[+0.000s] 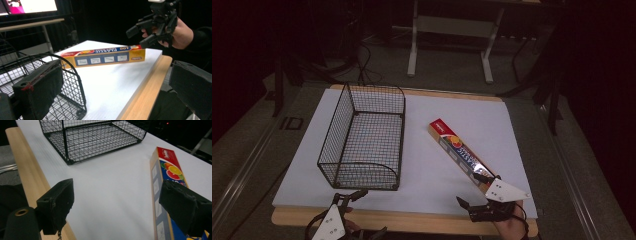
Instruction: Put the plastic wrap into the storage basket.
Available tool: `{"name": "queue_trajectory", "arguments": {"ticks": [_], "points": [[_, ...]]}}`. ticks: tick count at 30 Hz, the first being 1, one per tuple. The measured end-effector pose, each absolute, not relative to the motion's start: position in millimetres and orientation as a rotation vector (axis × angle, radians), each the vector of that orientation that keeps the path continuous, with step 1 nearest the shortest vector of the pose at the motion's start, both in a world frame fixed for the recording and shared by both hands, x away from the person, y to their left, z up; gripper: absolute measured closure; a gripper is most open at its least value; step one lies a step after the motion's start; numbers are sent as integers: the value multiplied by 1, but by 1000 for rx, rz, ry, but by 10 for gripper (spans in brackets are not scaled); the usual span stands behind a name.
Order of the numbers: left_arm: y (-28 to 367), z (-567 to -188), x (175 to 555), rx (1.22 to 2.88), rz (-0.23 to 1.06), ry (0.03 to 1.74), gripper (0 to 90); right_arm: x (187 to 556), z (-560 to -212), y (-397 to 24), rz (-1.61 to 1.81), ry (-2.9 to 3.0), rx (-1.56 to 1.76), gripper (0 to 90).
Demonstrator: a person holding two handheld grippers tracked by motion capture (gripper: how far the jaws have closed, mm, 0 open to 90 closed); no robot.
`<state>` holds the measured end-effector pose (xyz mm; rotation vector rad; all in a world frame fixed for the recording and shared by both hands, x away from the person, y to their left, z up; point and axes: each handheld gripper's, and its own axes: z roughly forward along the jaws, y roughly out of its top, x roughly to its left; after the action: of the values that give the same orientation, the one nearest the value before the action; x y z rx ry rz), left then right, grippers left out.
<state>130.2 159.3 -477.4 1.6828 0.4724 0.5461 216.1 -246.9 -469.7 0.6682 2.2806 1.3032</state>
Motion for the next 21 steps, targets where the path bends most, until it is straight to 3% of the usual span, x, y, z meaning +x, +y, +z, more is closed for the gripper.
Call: {"name": "queue_trajectory", "arguments": {"ticks": [21], "points": [[159, -478, 128, 1672, 537, 457, 1, 214, -472, -235, 1248, 2360, 567, 103]]}}
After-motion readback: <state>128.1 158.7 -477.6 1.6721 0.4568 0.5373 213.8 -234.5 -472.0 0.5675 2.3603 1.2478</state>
